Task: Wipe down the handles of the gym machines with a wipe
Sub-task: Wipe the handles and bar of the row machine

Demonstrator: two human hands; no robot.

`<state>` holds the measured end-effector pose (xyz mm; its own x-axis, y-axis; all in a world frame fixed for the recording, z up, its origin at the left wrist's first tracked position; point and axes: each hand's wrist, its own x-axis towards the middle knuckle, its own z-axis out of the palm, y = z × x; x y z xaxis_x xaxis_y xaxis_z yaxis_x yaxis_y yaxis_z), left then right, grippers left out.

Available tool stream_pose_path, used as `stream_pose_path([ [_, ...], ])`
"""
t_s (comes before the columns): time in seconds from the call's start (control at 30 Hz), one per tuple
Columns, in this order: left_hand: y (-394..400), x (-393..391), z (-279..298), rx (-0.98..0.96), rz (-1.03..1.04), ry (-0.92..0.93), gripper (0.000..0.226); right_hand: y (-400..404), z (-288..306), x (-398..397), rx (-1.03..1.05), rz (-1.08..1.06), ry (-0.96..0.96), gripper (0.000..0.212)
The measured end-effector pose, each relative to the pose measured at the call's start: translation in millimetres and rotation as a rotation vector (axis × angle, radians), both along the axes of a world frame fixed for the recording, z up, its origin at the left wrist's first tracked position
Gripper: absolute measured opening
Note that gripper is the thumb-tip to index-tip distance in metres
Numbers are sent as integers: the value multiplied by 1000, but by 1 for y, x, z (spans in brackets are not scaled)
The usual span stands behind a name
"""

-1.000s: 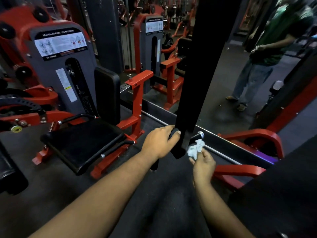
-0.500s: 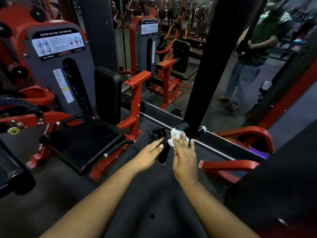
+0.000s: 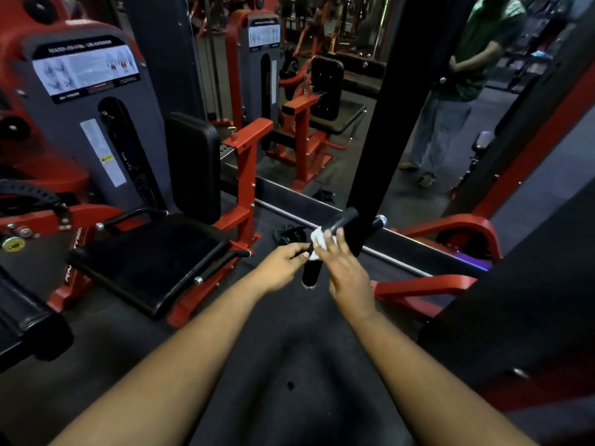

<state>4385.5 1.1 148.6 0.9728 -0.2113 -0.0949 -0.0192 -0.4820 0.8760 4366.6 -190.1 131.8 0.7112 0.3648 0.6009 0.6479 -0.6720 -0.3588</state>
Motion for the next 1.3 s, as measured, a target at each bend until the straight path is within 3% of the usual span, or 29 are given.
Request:
stream_pose_path([
  [0.03, 0, 3, 2, 44, -12, -1, 37, -1, -13, -10, 48, 27, 80, 82],
  [0.1, -1, 5, 12, 128, -26, -5, 49, -1, -43, -29, 347, -31, 267, 61],
  [0.2, -9, 3, 27, 271, -29, -84, 56, 4, -45, -32, 911, -347, 424, 29],
  [0.3, -23, 0, 34, 382, -48, -186, 60, 25, -6, -8, 1134, -210, 570, 24],
  [0.37, -29, -1, 35, 433, -54, -221, 56, 40, 6, -1, 1112, -132, 617, 22],
  [0.47, -32, -3, 37, 498, -44, -250, 49, 43, -19, -6, 980, -190, 644, 22],
  [0.57, -35, -6, 38, 557, -34, -247, 46, 29, -49, -13, 867, -204, 853, 30],
  [0.67, -37, -9, 38, 574, -29, -235, 42, 32, -39, -6, 1019, -199, 1003, 27],
  [0.73, -37, -9, 40, 605, -22, -240, 39, 44, -23, -1, 1202, -219, 935, 26],
  [0.8, -37, -9, 42, 618, -11, -243, 38, 50, -18, -7, 1248, -226, 827, 26],
  [0.87, -37, -10, 45, 612, -14, -225, 39, 45, -37, -17, 1152, -210, 796, 25],
  [1.0, -36, -11, 46, 602, -32, -200, 40, 8, -67, -6, 865, -141, 1026, 25],
  [1.07, -35, -11, 48, 603, -37, -188, 40, -13, -66, 4, 944, -185, 1072, 21],
  [1.17, -33, -8, 47, 551, -56, -135, 44, -53, -65, 30, 1105, -457, 990, 21],
  [1.3, -43, 0, 53, 441, -53, -146, 81, -114, -67, 79, 842, -737, 641, 34],
])
